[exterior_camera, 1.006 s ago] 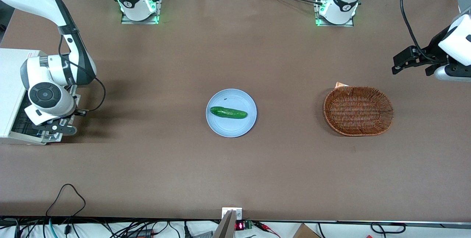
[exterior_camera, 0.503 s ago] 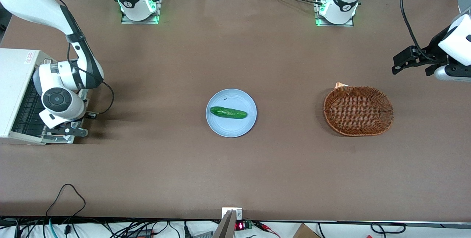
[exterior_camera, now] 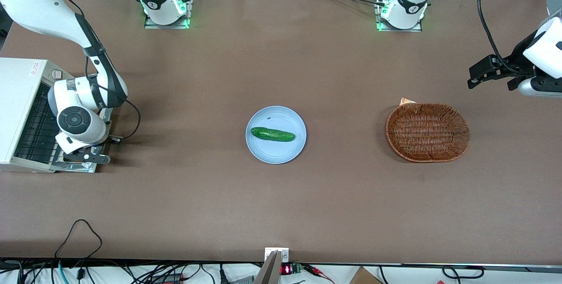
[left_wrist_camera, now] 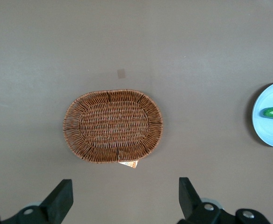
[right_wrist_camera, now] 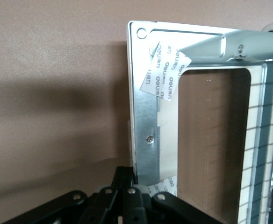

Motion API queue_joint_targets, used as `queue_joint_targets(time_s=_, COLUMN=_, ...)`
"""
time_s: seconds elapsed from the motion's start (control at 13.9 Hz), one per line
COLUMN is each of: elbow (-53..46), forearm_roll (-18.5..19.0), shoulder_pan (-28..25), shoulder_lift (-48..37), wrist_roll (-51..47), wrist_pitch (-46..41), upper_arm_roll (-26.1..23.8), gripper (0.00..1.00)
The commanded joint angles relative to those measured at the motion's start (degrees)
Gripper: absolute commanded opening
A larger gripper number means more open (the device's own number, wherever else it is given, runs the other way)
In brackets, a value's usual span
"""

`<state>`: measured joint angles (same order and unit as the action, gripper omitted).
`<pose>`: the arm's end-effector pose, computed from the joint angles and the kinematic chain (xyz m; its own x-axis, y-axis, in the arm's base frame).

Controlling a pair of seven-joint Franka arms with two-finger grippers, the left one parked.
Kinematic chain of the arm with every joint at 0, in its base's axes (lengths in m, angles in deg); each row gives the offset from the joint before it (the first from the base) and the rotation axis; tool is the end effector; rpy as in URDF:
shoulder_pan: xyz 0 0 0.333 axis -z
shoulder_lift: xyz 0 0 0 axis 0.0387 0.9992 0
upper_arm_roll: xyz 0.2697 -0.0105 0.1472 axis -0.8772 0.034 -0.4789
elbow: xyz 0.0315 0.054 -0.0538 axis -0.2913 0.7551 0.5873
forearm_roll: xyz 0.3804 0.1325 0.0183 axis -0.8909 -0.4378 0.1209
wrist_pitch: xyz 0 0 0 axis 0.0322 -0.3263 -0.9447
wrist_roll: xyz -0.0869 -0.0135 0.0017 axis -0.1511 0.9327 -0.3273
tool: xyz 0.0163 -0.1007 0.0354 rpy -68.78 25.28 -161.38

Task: Open oven door with right arm only
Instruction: 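Pull the oven door down and outward with the right gripper, then release the lowered door and lift the right gripper away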

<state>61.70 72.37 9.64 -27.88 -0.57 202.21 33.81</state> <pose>0.6257 -0.0578 0.1783 0.9909 -0.1303 -0.0343 -0.1074 -0.9175 0.3829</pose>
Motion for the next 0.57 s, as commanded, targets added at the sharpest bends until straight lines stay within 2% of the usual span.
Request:
queue_joint_targets(time_s=0.0, elbow=3.0, forearm_roll=2.5, shoulder_pan=1.5, shoulder_lift=-1.0, wrist_roll=-0.8, wrist_pitch=0.7, upper_arm_roll=0.9, gripper=0.0)
queue_joint_targets(time_s=0.5, elbow=3.4, forearm_roll=-0.8, shoulder_pan=1.4, shoulder_lift=-0.5, wrist_roll=-3.6, wrist_pitch=2.0, upper_arm_roll=-1.6, gripper=0.0)
